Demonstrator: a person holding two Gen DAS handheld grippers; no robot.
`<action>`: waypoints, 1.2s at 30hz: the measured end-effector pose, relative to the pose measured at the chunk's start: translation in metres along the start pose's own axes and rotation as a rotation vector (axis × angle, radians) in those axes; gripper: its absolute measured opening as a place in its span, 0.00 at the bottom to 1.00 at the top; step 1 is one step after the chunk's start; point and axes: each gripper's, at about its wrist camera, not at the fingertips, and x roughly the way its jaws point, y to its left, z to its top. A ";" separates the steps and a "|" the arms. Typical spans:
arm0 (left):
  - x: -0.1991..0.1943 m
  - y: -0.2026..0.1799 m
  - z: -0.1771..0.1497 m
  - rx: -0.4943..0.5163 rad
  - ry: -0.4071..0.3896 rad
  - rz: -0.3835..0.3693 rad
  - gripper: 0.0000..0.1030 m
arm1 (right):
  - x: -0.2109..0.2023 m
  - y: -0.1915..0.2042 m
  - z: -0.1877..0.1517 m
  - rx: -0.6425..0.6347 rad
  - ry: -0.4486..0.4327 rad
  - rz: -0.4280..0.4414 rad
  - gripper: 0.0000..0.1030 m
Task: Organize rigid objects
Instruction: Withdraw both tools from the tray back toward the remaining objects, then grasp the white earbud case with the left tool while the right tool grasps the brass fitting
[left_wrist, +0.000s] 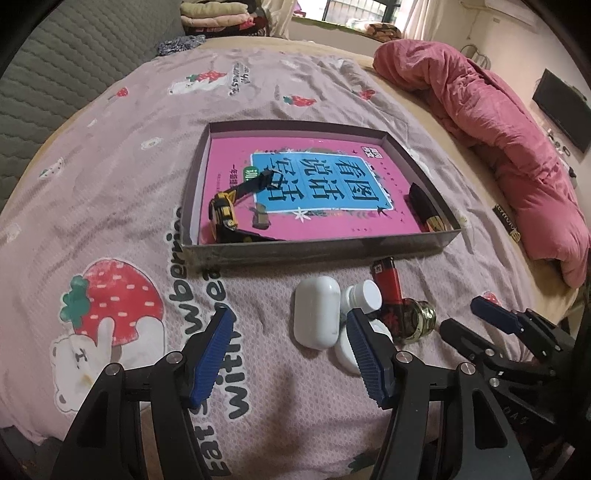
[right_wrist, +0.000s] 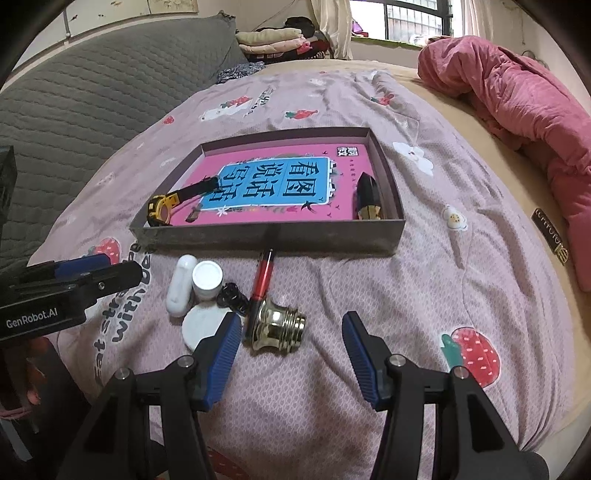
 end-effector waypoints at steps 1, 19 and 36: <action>0.001 -0.001 -0.001 0.002 0.006 -0.002 0.64 | 0.001 0.001 -0.001 -0.001 0.004 0.002 0.55; 0.024 -0.012 -0.011 0.030 0.064 0.000 0.64 | 0.014 0.004 -0.007 -0.008 0.037 -0.006 0.55; 0.051 -0.015 -0.008 0.028 0.099 0.021 0.64 | 0.035 -0.001 -0.006 0.039 0.057 -0.026 0.55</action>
